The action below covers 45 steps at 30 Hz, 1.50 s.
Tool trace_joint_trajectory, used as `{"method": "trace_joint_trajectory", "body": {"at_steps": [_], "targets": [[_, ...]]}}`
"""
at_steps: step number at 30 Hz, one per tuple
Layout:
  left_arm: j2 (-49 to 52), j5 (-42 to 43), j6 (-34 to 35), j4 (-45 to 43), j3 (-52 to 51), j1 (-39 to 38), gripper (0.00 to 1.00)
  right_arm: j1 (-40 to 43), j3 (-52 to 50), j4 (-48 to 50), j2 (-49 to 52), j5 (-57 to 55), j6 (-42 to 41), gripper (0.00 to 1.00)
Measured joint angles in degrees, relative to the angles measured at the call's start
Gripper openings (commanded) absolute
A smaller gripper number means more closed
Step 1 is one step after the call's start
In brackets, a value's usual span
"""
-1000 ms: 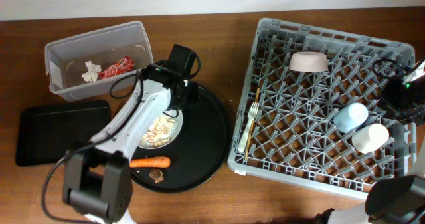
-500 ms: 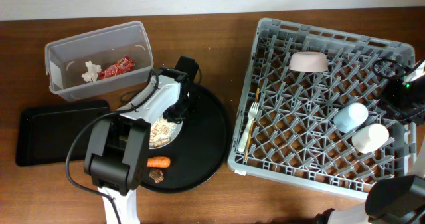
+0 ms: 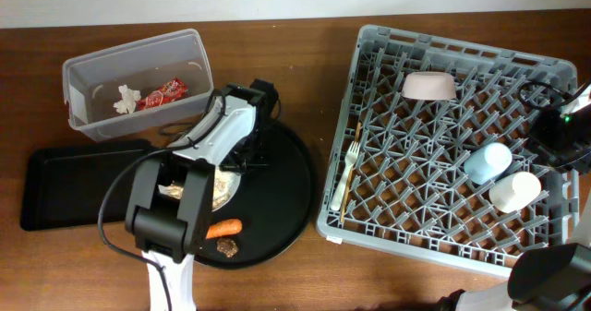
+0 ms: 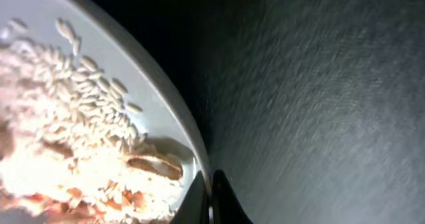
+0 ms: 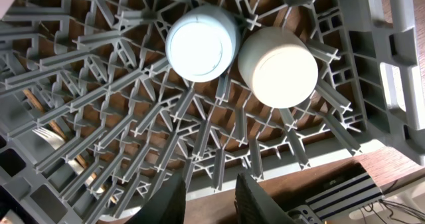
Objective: Sort waste into correct bins and load items into the dishwasher rack
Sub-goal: 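Grasp the rim of the rice plate with the left gripper, then carry the plate left and tip the rice onto the small black tray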
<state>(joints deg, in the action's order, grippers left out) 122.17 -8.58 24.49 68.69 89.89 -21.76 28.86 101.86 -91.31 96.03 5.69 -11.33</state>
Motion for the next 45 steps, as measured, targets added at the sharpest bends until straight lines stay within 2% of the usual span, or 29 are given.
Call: {"method": "trace_joint_trajectory", "body": {"at_steps": [6,12,17,20,25,31,45], "targets": [[0.13,-5.29,0.17,7.48,7.34,-2.51,0.00,0.00,0.00,0.00,0.00,0.00,-0.04,0.29],[-0.17,-6.71,0.17,10.93,9.03,-1.75,0.00,0.00,0.00,0.02,0.00,0.00,0.00,0.29],[-8.02,-6.86,-0.48,11.52,9.03,2.84,0.00,0.00,0.00,0.00,0.00,0.00,-0.02,0.29],[-12.17,-6.27,-2.40,11.74,9.35,9.33,0.00,0.00,0.00,0.00,0.00,0.00,-0.02,0.29],[-12.35,1.79,-8.74,10.78,9.35,20.06,0.00,0.00,0.00,0.00,0.00,0.02,-0.02,0.29],[-12.35,15.72,-18.14,8.46,9.35,32.35,0.00,0.00,0.00,0.00,0.00,0.00,0.00,0.29],[-12.35,40.70,-29.46,11.50,9.35,49.59,0.00,0.00,0.00,0.00,0.00,0.00,-0.04,0.29]]}}
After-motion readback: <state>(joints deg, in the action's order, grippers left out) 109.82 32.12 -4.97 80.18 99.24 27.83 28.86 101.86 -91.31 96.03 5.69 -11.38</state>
